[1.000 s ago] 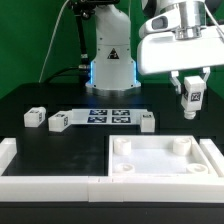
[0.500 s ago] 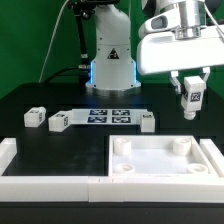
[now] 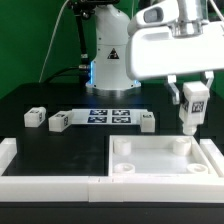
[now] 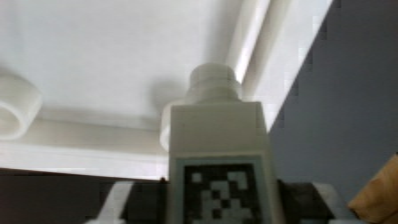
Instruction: Assemble one leg
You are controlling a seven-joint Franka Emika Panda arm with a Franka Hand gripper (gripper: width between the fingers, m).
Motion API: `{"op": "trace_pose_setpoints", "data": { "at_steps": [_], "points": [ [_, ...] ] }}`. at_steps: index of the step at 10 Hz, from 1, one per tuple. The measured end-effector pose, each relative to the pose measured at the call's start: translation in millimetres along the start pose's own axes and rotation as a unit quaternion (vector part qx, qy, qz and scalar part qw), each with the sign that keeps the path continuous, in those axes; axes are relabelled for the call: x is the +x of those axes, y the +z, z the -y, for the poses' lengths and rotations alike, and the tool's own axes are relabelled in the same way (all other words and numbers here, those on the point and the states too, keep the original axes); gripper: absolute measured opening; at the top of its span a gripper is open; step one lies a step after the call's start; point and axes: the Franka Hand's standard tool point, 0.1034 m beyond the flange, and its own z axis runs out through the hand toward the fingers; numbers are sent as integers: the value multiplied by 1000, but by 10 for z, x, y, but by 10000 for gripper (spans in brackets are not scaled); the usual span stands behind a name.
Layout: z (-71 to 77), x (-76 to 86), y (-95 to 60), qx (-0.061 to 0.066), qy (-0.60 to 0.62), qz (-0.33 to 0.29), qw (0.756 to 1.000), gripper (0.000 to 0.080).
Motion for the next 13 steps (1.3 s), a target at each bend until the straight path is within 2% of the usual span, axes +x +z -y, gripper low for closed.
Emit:
{"op": "trace_pose_setpoints", "data": {
  "at_steps": [1,8,11,13],
  "points": [
    [-9,49,80,0,2,-3,1000,290],
    [-19,47,107,0,2,0,1000,290],
    [-145,289,146,-3,-13,-15,1000,290],
    [-204,392,256,-5,-9,-23,1000,290]
  ]
}}
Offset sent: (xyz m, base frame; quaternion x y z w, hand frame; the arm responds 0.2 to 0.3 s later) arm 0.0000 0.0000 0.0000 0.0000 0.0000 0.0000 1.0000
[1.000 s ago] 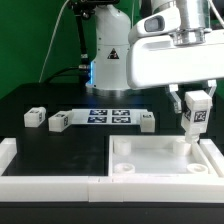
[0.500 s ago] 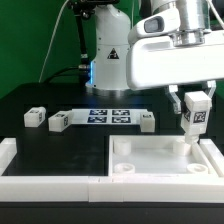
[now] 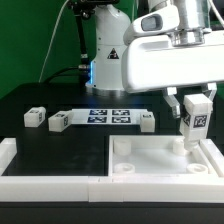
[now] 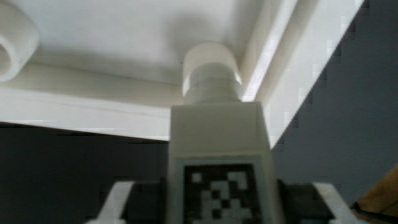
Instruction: Assemble one leg
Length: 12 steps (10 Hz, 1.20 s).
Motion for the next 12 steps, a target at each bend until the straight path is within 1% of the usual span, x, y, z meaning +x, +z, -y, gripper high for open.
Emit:
{"op": "trace_pose_setpoints", "data": {
  "at_steps": [1,2,4,5,6,9,11,12],
  "points": [
    [-61,21,61,-10,-1,-26,1000,290],
    [-56,-17,107,-10,0,-24,1000,290],
    [-51,-36,148,-9,0,-22,1000,290],
    [-56,-28,159,-11,1,-27,1000,290],
    [-68,-16,168,-16,0,-44,999,290],
    [-36,-12,174,-15,-1,-46,999,290],
    [44,-20,185,-12,-3,-45,999,290],
    [48,-47,207,-12,-3,-42,999,290]
  ]
}}
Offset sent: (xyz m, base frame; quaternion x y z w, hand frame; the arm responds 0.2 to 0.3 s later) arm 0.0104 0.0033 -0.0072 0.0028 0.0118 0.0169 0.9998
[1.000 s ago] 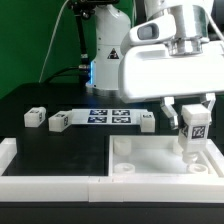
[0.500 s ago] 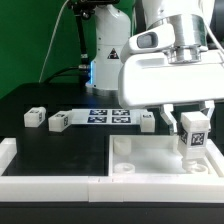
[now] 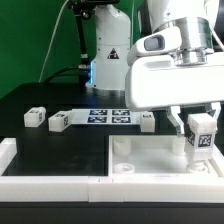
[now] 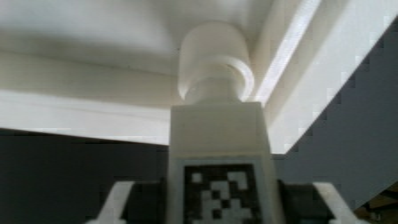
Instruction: Assemble one leg
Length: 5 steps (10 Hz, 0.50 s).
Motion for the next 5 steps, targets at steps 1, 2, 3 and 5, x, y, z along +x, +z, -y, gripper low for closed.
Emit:
{"op": "trace_pose_setpoints", "data": {
  "at_steps": [1,2,3,5],
  "points": [
    [9,-10,6,0,-1,1,1000,290],
    [12,-13,8,1,-1,1,1000,290],
    [12,-26,20,0,-1,2,1000,290],
    [15,-80,73,0,-1,3,1000,290]
  ]
}}
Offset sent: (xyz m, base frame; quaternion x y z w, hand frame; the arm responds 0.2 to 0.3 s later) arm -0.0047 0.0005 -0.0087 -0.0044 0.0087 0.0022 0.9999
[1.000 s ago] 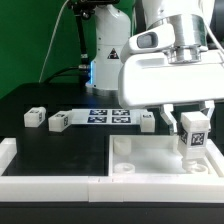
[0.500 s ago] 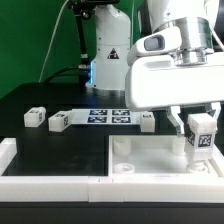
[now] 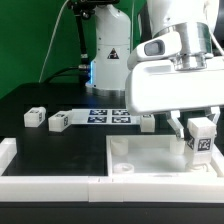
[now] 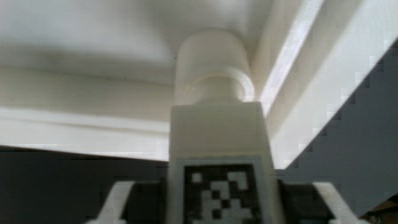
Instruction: Assemble one leg
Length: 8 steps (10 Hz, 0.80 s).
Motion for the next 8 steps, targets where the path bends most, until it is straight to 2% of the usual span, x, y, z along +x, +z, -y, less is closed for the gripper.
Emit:
{"op": "trace_pose_setpoints", "data": {
  "at_steps": [4,5,6,8],
  "points": [
    [6,34,27,-7,-1,-31,1000,290],
    [4,33,28,-7,-1,-31,1000,364],
    [3,33,28,-7,-1,-31,1000,364],
    [2,33,28,-7,-1,-31,1000,622]
  ]
}}
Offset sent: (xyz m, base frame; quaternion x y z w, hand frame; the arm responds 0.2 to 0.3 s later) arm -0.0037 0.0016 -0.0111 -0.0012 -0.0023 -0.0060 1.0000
